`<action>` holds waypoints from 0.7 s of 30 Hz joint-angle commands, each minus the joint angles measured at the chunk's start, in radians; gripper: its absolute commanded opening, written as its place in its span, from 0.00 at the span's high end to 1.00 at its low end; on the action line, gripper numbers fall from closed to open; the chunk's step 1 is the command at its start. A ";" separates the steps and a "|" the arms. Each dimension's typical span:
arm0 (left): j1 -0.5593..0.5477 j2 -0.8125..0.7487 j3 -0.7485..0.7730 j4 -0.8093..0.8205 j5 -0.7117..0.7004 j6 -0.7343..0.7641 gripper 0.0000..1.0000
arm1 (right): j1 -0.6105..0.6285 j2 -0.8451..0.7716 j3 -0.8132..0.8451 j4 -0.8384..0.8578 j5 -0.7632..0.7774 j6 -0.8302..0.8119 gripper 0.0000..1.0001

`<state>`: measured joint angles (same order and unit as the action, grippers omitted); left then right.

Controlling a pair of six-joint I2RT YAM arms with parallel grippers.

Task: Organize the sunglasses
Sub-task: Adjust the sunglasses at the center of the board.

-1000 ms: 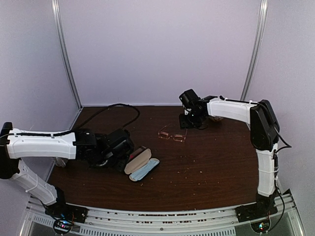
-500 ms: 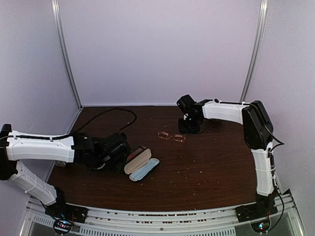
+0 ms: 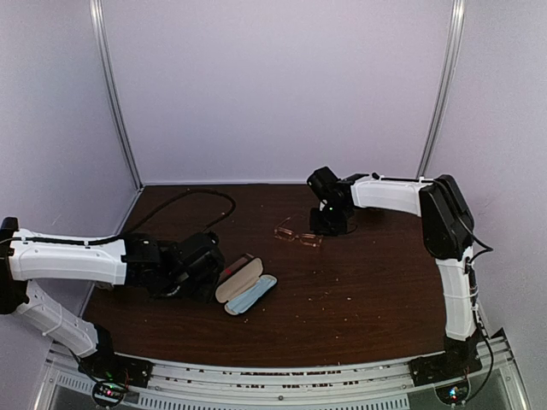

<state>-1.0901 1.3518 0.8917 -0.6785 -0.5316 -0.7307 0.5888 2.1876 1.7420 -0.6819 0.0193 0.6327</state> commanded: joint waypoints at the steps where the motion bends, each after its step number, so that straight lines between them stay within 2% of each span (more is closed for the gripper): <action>1: 0.005 -0.019 -0.008 0.033 -0.001 -0.001 0.41 | -0.004 0.008 -0.010 -0.011 -0.006 0.019 0.88; 5: 0.006 -0.020 -0.007 0.032 0.001 -0.001 0.42 | -0.006 -0.016 -0.011 0.001 0.006 0.014 0.99; 21: 0.005 -0.031 0.027 0.022 0.001 0.019 0.42 | -0.015 -0.096 0.048 -0.001 0.041 -0.068 1.00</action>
<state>-1.0901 1.3422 0.8913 -0.6781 -0.5308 -0.7300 0.5827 2.1773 1.7611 -0.6846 0.0246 0.6014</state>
